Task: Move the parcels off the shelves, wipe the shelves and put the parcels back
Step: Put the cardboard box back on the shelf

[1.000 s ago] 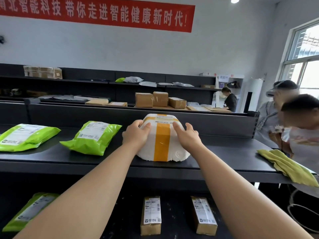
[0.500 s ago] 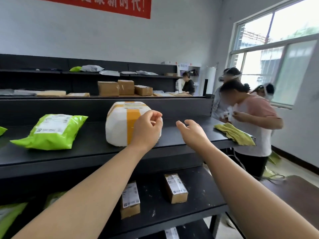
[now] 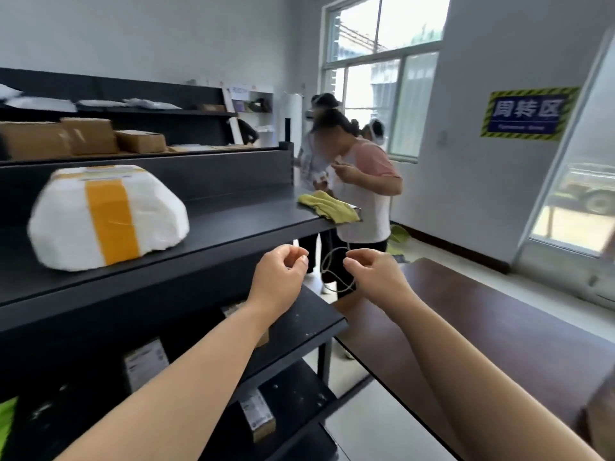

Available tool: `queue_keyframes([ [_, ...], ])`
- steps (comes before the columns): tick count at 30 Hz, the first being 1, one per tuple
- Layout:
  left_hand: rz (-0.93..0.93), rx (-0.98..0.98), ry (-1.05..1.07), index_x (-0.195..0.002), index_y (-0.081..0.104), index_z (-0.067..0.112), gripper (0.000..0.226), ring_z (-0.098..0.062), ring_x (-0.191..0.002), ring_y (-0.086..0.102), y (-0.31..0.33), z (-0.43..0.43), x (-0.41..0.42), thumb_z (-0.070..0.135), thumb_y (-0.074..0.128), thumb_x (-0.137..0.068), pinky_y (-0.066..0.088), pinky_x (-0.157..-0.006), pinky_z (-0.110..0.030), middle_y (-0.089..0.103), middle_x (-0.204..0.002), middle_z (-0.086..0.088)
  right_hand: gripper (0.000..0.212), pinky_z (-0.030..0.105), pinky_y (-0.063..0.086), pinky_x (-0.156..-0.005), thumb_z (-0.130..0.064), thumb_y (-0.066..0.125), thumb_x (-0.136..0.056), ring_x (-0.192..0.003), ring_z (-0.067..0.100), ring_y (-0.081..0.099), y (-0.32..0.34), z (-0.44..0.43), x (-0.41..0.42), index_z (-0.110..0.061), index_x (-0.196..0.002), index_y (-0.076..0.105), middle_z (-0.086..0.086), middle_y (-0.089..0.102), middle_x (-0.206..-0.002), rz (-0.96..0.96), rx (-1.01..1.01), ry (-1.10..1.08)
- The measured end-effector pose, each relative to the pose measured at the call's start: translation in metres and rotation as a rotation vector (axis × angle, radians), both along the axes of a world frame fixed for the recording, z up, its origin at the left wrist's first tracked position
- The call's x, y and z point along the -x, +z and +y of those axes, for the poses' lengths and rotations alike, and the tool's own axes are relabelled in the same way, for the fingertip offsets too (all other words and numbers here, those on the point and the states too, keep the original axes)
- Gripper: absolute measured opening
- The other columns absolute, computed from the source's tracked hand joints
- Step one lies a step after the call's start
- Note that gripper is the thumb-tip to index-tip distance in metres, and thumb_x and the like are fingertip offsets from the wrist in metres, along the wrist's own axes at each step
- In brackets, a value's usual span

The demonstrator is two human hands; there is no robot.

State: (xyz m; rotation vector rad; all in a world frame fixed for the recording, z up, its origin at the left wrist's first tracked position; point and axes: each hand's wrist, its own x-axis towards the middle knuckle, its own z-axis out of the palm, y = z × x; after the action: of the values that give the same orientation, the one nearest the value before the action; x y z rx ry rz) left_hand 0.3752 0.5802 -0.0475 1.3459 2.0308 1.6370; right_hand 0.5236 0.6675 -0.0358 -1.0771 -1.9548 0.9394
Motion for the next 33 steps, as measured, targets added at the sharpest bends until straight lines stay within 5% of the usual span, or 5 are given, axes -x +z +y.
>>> queue_keyframes([
  [4, -0.042, 0.019, -0.104, -0.092, 0.066, 0.022, 0.009, -0.003, -0.07, 0.059, -0.017, 0.027, -0.043, 0.02, 0.057, -0.092, 0.041, -0.059, -0.009, 0.064, -0.077, 0.01, 0.028, 0.027, 0.049, -0.084, -0.027, 0.059, -0.091, -0.095, 0.012, 0.062, -0.016, 0.014, -0.052, -0.017, -0.116, 0.067, -0.004, 0.069, -0.103, -0.017, 0.027, -0.103],
  [13, -0.053, 0.101, -0.271, -0.094, 0.069, 0.015, 0.011, -0.021, -0.081, 0.065, -0.042, 0.103, -0.159, 0.016, 0.058, -0.09, 0.054, -0.081, -0.038, 0.07, -0.084, -0.003, 0.026, 0.022, 0.046, -0.079, -0.027, 0.063, -0.09, -0.092, 0.011, 0.064, -0.054, 0.054, -0.184, -0.015, -0.112, 0.069, -0.002, 0.071, -0.1, -0.048, 0.055, -0.314],
  [23, -0.096, 0.159, -0.504, -0.087, 0.064, 0.024, 0.011, -0.017, -0.079, 0.064, -0.064, 0.183, -0.321, 0.017, 0.057, -0.091, 0.05, -0.07, -0.026, 0.068, -0.085, 0.002, 0.026, 0.021, 0.045, -0.083, -0.027, 0.061, -0.091, -0.093, 0.009, 0.061, -0.072, 0.095, -0.351, -0.015, -0.112, 0.069, -0.001, 0.07, -0.102, -0.114, 0.068, -0.523],
  [33, -0.033, 0.233, -0.636, -0.101, 0.068, 0.014, 0.016, -0.02, -0.091, 0.064, -0.087, 0.223, -0.451, 0.021, 0.057, -0.092, 0.053, -0.085, -0.034, 0.069, -0.093, -0.003, 0.026, 0.028, 0.049, -0.08, -0.027, 0.061, -0.091, -0.091, 0.014, 0.06, -0.096, 0.121, -0.494, -0.014, -0.112, 0.068, -0.002, 0.065, -0.095, -0.171, 0.136, -0.721],
])
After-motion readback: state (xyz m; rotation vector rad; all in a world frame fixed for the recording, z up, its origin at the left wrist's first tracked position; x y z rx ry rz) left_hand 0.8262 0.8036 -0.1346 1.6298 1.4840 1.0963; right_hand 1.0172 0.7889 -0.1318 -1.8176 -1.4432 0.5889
